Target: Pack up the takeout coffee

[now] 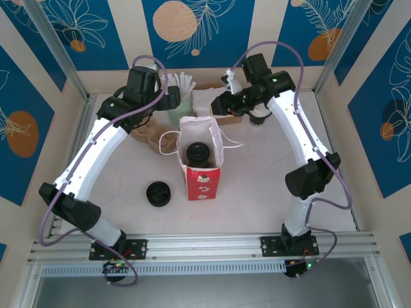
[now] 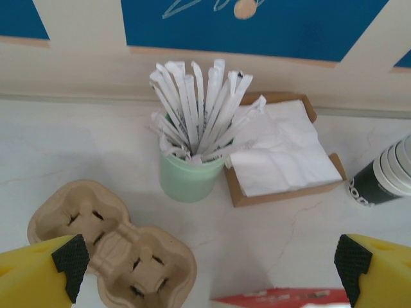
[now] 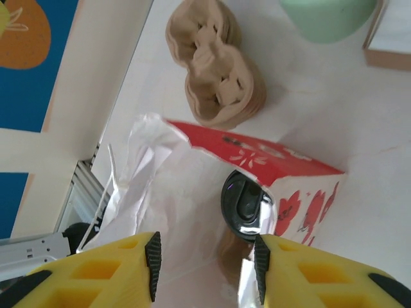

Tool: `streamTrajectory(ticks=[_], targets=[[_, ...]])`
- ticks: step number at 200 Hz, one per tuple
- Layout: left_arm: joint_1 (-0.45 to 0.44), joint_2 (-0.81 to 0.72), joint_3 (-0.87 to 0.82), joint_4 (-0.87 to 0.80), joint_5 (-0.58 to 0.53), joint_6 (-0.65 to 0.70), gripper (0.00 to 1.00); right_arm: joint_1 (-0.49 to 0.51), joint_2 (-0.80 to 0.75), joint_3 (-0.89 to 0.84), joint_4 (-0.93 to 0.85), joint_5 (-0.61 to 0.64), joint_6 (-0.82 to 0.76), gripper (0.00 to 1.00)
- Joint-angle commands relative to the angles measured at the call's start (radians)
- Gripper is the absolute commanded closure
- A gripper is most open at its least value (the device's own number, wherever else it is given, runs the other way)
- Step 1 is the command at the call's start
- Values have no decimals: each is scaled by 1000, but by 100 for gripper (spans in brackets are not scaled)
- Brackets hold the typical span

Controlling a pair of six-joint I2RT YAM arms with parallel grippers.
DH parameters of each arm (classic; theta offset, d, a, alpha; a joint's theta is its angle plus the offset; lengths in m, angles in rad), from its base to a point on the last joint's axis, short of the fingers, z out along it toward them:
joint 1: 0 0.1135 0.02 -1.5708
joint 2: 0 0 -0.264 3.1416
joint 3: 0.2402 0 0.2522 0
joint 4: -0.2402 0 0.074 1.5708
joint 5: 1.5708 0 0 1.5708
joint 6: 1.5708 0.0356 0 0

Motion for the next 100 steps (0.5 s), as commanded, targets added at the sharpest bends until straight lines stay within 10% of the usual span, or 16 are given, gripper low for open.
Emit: streamTrajectory(ticks=[1, 100], targets=[[18, -14, -37, 108, -66, 34, 1, -12, -34, 30, -26, 2, -26, 54], [81, 66, -132, 213, -28, -28, 1, -39, -387, -304, 390, 72, 178, 55]])
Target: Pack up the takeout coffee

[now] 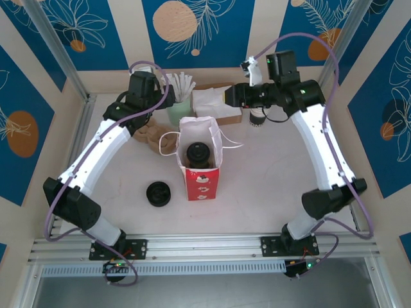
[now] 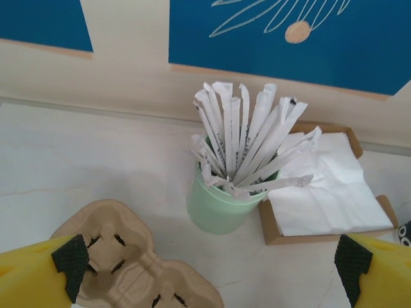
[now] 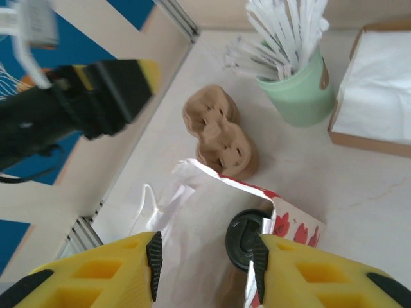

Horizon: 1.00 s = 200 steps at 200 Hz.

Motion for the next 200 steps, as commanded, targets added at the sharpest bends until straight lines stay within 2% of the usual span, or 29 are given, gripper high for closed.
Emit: streamTrajectory(ticks=[1, 36, 64, 105, 166, 200], targets=[[24, 54, 28, 15, 42, -5, 1, -1, -99, -112, 143, 9, 82, 55], [38, 143, 129, -18, 91, -2, 3, -10, -231, -281, 188, 84, 141, 55], [37, 193, 192, -17, 117, 5, 14, -20, -289, -371, 223, 77, 171, 55], [37, 308, 342, -94, 121, 21, 37, -23, -303, -401, 215, 57, 169, 59], [37, 416, 441, -131, 137, 31, 46, -28, -317, -445, 230, 50, 150, 59], [37, 435, 440, -137, 148, 22, 46, -34, -311, -443, 241, 68, 148, 58]])
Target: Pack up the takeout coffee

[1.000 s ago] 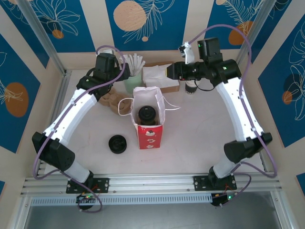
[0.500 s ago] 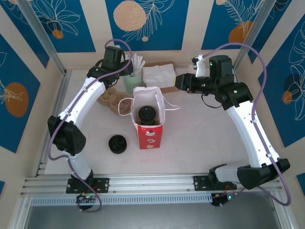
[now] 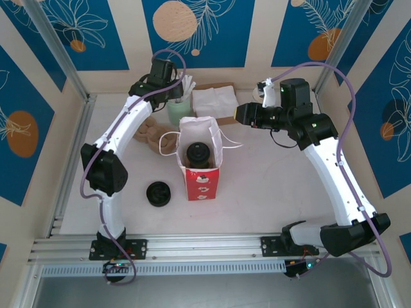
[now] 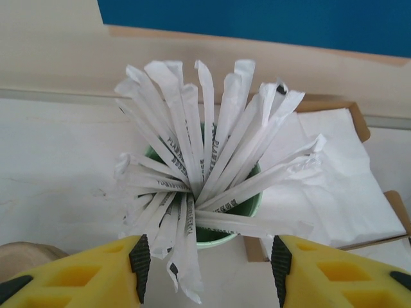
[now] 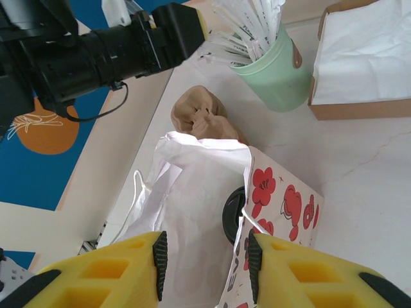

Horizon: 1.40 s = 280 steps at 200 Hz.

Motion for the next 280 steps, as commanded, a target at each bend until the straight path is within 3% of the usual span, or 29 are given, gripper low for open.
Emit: streamTrajectory(ticks=[1, 161, 280], targets=[[12, 10, 33, -23, 19, 9, 46, -10, -15, -2, 26, 9, -8, 58], [7, 76, 42, -25, 49, 7, 62, -46, -26, -30, 49, -1, 8, 57], [3, 104, 79, -61, 9, 25, 72, -71, -35, -65, 67, -21, 12, 57]])
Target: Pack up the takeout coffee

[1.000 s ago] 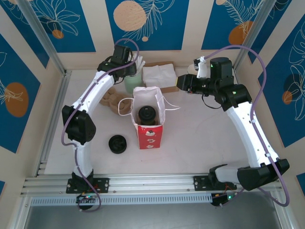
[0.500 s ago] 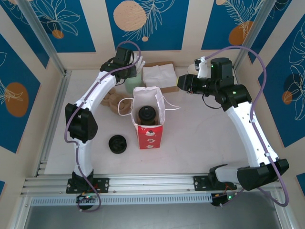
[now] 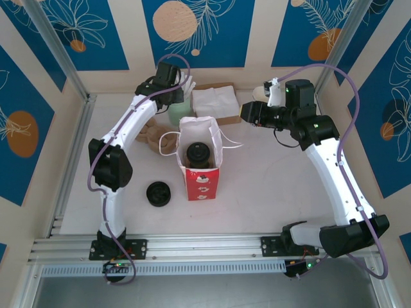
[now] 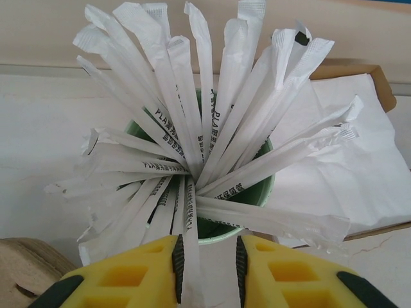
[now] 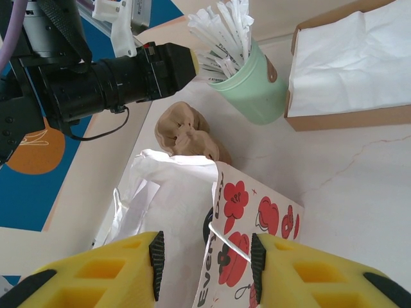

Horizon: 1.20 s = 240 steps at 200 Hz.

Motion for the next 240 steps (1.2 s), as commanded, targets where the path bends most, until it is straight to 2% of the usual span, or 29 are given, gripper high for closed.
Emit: streamTrajectory(ticks=[1, 60, 107, 240], targets=[[3, 23, 42, -30, -16, 10, 72, -8, -22, -11, 17, -24, 11, 57], [1, 31, 40, -40, -30, 7, 77, -36, -33, -32, 21, -13, 37, 56], [-2, 12, 49, -38, -35, 9, 87, -51, -39, -44, 29, -33, 46, 56], [-20, -177, 76, -77, -37, 84, 96, -57, -41, -54, 38, -48, 50, 56]])
